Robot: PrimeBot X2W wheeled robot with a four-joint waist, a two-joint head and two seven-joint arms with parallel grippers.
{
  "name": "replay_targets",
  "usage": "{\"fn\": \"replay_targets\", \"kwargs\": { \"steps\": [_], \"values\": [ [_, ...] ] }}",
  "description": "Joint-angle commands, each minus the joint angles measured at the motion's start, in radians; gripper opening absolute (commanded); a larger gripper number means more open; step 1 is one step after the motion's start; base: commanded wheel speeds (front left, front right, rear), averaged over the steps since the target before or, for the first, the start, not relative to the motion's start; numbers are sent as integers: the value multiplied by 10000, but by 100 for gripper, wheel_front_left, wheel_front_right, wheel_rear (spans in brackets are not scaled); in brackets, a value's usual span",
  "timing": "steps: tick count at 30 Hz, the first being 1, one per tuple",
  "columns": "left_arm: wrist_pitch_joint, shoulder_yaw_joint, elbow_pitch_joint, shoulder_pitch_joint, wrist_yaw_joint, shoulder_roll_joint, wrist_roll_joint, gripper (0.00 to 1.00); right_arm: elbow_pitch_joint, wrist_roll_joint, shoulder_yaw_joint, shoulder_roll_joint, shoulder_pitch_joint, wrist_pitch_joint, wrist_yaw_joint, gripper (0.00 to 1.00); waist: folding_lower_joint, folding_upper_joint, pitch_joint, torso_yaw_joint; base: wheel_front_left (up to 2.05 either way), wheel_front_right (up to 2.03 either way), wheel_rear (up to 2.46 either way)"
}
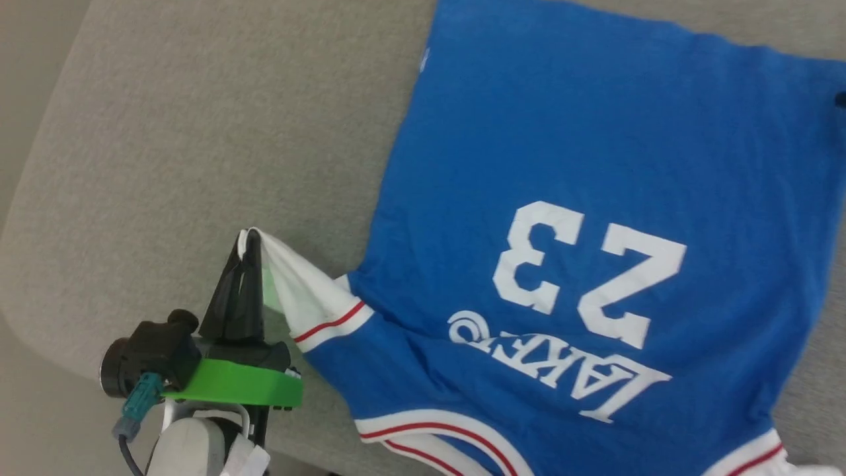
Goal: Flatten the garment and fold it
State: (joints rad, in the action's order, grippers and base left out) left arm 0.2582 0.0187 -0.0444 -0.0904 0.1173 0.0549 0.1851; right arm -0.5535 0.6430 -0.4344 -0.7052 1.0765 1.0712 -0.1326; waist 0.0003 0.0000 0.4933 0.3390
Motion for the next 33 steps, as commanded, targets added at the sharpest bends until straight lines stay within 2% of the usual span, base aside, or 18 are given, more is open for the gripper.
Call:
{"fn": "replay_targets", "kwargs": {
  "steps": [1,7,8,9,17,25,30,33],
  "values": [
    [36,22,-45,-182,-102,-46,81,0,-148,-78,54,80,-257,-104,19,100,-3,0,606,590,0,0,0],
    [36,101,-47,-231,-210,-46,80,0,-377,-35,-100,155,-968,-47,19,100,-3,0,597,545,0,0,0],
    [36,93,-53,-232,-220,-46,76,0,-368,27,-69,169,-1024,-72,19,35,-3,0,593,519,0,0,0],
    [36,86,-54,-233,-225,-46,70,0,-352,53,-62,160,-1060,-92,19,0,-3,0,581,499,0,0,0],
    [36,-113,57,-96,-243,-46,-150,0,-68,170,-206,102,-987,-470,19,0,-3,0,82,169,0,0,0],
    [36,-592,123,417,-185,-47,-460,0,176,986,-269,326,-850,-1670,19,0,-3,0,-1244,-444,0,0,0],
    [36,-945,168,921,-173,-47,-701,0,868,1763,-601,-112,-1076,-2214,19,0,-3,0,-2097,-1027,0,0,0],
    [36,-1165,165,1266,-166,-47,-813,0,1555,2218,-902,-594,-1379,-2491,19,0,-3,0,-2523,-1393,0,0,0]
  ]
}}
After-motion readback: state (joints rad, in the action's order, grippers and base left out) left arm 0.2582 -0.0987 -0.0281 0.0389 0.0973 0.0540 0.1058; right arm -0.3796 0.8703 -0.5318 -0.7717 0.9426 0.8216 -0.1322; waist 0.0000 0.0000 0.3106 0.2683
